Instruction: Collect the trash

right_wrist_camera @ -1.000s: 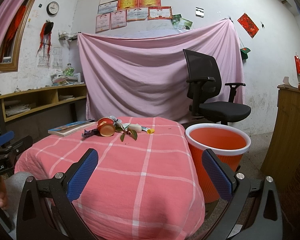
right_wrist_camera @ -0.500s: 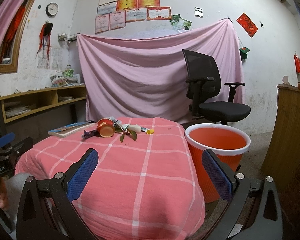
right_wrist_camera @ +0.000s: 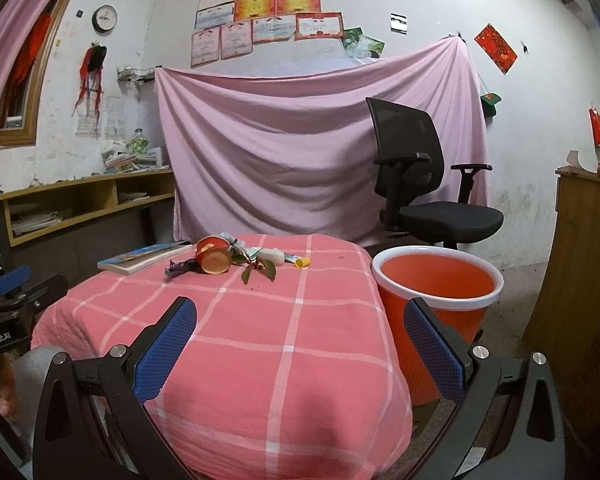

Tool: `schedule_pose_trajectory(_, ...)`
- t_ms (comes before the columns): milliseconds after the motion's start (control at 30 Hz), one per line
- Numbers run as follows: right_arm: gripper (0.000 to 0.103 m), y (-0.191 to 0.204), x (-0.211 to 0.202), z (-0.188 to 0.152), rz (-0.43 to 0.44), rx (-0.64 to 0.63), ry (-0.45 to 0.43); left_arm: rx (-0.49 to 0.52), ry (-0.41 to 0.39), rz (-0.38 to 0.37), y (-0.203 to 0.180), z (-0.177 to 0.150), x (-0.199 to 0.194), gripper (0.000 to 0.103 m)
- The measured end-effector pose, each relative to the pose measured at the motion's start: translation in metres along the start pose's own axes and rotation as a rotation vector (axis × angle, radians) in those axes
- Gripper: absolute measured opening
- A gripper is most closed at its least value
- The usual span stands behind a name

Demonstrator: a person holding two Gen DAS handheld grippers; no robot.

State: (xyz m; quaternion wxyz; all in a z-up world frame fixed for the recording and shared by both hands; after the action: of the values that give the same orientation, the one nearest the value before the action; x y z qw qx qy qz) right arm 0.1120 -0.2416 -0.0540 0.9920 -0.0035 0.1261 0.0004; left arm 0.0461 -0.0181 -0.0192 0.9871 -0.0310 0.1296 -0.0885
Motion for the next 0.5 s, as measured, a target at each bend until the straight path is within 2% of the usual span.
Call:
schedule_pose_trajectory(300,0.103,0.014,-0.001,0.002,0.028,-0.020,-0.007,-0.050,-0.043,0.030,0.015,0.010,-0.005,0.101)
schedule_pose_trajectory(500,0.103,0.011,0.010,0.014,0.069,-0.012,-0.002,-0.043,-0.116,0.055,0.025,0.031,0.002,0.101)
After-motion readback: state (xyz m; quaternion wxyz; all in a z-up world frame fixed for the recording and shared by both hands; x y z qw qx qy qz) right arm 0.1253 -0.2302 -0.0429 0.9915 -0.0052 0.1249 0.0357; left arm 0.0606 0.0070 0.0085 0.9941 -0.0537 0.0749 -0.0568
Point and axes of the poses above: each gripper's, at about its wrist camera, not at the fingertips, and x roughly the way its jaws point, y to its left, z to its top, the point moved 5 cm from there along x, roughly the way its jaws point, and after that the axes turned 10 degrees about -z, right-handed, at the moved point
